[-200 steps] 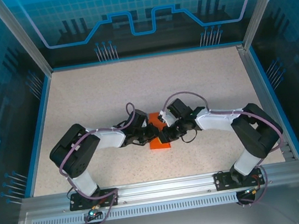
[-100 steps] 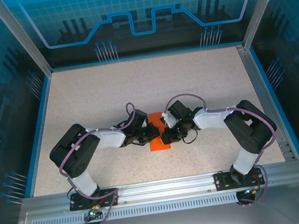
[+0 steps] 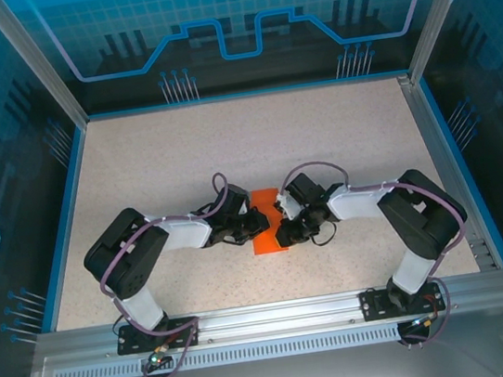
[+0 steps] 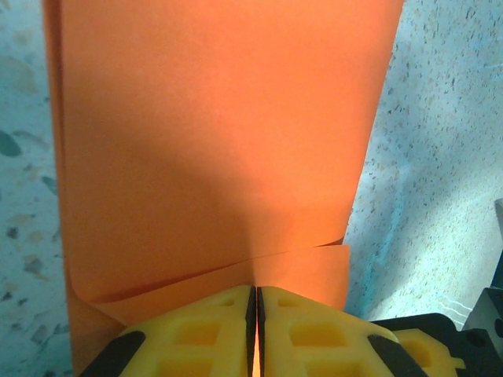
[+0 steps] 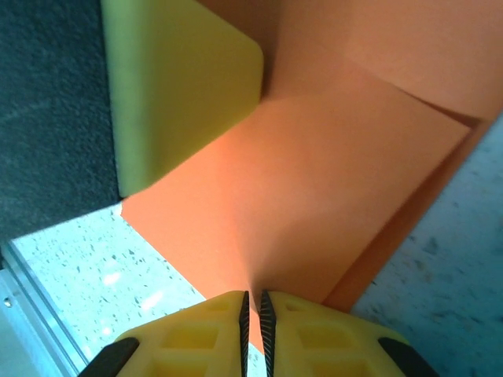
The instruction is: Fold a paper plane with a square sheet of paper (pick it up from the middle)
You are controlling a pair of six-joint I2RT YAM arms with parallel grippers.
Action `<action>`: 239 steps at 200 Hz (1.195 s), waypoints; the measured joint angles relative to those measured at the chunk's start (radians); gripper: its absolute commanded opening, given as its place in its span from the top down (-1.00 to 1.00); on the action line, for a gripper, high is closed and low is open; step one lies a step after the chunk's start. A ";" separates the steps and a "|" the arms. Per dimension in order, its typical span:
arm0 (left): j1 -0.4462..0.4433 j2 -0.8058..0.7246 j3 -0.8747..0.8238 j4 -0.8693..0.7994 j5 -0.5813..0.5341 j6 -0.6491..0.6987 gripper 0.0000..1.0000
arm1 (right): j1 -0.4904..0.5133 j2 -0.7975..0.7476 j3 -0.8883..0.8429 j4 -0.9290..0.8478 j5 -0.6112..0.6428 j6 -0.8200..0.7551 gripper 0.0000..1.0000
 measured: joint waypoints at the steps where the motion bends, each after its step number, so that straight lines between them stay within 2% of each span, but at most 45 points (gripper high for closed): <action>1: 0.000 0.000 0.000 0.000 0.000 0.000 0.75 | 0.000 -0.001 0.000 -0.001 0.001 0.000 0.66; 54: -0.002 0.000 0.000 0.000 0.000 0.002 0.74 | 0.017 -0.098 0.008 -0.071 0.026 -0.003 0.59; 100: -0.002 0.002 0.006 -0.008 0.000 0.002 0.74 | 0.042 -0.038 0.064 -0.057 0.031 0.006 0.58; 131: -0.002 0.002 0.006 -0.009 0.000 0.002 0.74 | 0.041 0.016 0.072 -0.075 0.082 0.005 0.58; 239: -0.005 0.004 0.010 -0.010 0.000 0.003 0.75 | 0.035 -0.027 0.027 -0.064 0.160 0.005 0.57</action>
